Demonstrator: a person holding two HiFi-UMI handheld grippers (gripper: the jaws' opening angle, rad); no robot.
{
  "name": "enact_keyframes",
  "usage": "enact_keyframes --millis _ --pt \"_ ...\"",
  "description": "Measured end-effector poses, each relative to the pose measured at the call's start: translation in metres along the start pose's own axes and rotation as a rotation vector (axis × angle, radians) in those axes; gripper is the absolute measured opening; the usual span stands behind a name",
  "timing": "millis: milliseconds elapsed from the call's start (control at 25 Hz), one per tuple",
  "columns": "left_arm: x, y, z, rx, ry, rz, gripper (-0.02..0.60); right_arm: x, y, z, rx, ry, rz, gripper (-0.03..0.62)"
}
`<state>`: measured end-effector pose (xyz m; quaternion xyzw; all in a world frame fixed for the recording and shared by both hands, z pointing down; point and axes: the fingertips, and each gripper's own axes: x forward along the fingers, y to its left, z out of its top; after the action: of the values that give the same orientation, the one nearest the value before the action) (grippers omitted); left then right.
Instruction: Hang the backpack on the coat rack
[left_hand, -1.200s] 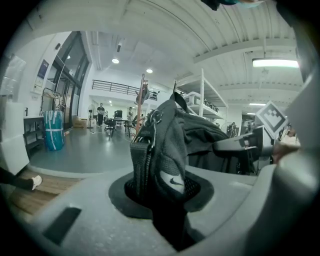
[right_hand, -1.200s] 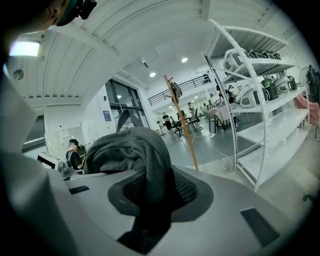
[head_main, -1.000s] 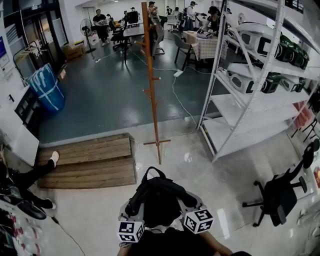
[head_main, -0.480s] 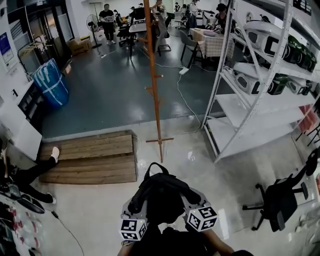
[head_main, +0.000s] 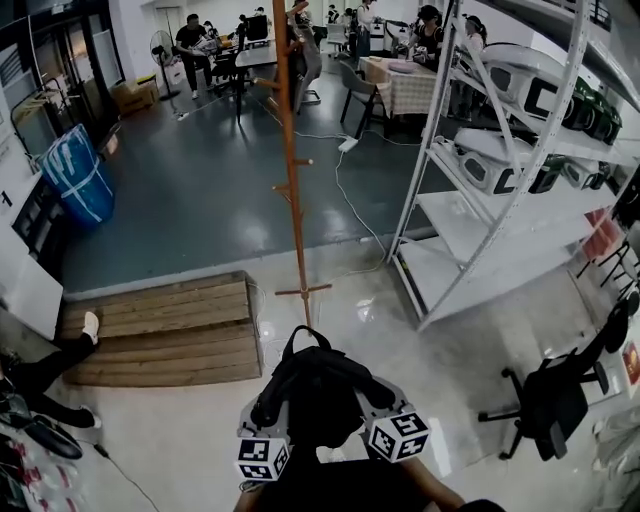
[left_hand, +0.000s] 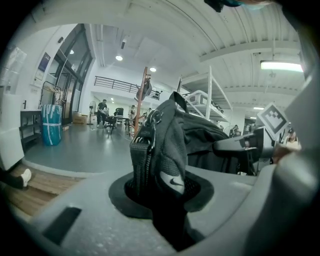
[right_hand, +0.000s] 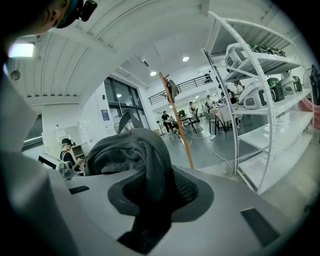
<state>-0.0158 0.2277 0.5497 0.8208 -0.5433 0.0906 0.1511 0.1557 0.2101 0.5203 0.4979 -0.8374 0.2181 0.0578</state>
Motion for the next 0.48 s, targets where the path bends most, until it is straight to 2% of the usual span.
enact_keyframes --millis 480 --pt "0.062 0.081 0.039 0.016 -0.008 -0.032 0.107 0.098 0.008 0.037 0.009 -0.022 -0.023 0.091"
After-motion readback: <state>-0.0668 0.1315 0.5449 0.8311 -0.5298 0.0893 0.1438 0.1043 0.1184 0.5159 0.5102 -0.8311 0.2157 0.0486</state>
